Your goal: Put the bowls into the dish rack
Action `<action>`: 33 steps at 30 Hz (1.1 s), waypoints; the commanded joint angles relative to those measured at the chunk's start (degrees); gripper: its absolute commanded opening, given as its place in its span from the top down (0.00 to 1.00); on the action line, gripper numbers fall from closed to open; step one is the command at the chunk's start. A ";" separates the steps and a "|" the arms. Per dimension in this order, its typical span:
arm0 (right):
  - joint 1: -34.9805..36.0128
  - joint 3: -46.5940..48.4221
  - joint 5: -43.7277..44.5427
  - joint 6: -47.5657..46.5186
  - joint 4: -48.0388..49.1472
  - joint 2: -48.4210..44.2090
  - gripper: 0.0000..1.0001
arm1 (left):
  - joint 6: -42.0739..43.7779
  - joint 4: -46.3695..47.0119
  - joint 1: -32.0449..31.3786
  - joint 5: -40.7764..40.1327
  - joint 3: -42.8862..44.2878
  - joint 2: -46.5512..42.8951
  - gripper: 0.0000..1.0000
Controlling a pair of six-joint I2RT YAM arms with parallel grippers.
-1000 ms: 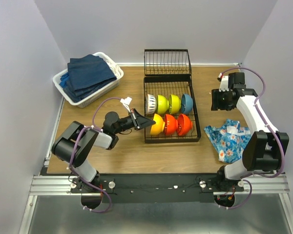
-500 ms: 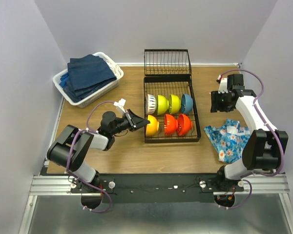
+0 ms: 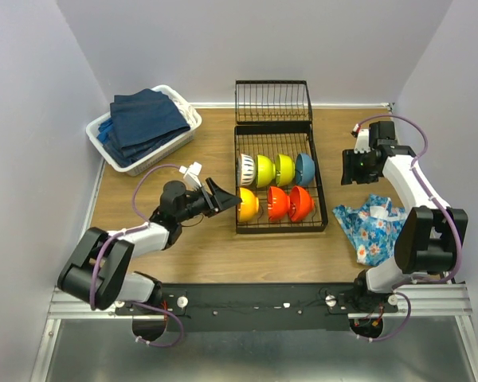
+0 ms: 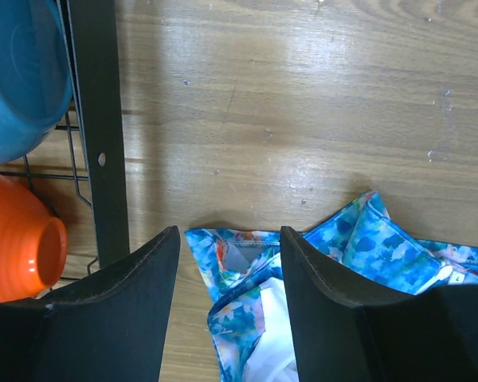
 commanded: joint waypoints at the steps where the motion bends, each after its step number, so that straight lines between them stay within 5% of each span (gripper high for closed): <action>1: -0.31 -0.41 -1.90 1.53 0.87 -2.09 0.39 | 8.93 -12.59 1.22 0.30 1.99 -6.27 0.28; 6: -0.31 -1.65 -2.34 2.85 1.57 -4.72 0.32 | 18.06 -26.63 5.00 4.79 4.45 -11.89 0.24; 7: -0.31 -1.82 -1.64 3.81 1.74 -5.25 0.28 | 23.82 -29.03 5.62 5.40 6.19 -12.86 0.07; 8: -0.40 -2.00 -1.11 4.43 2.09 -5.78 0.07 | 27.45 -31.57 6.23 5.58 7.08 -14.09 0.01; 9: -0.31 -2.09 -0.50 4.96 2.79 -6.91 0.00 | 30.53 -36.65 7.19 3.15 7.87 -17.06 0.01; 14: -0.31 -2.79 5.21 10.75 5.70 -10.00 0.00 | 54.14 -47.75 8.96 -4.77 14.37 -21.84 0.01; 18: -0.40 -0.78 11.37 13.84 5.97 -11.58 0.00 | 64.98 -56.81 9.57 -18.82 21.67 -18.51 0.01; 23: -0.31 6.87 10.15 17.35 1.75 -11.67 0.00 | 69.58 -55.33 13.87 -29.83 26.60 -15.16 0.01; 33: -0.31 8.90 7.86 18.15 -0.28 -15.45 0.00 | 61.07 -59.02 18.63 -26.94 37.41 -4.44 0.01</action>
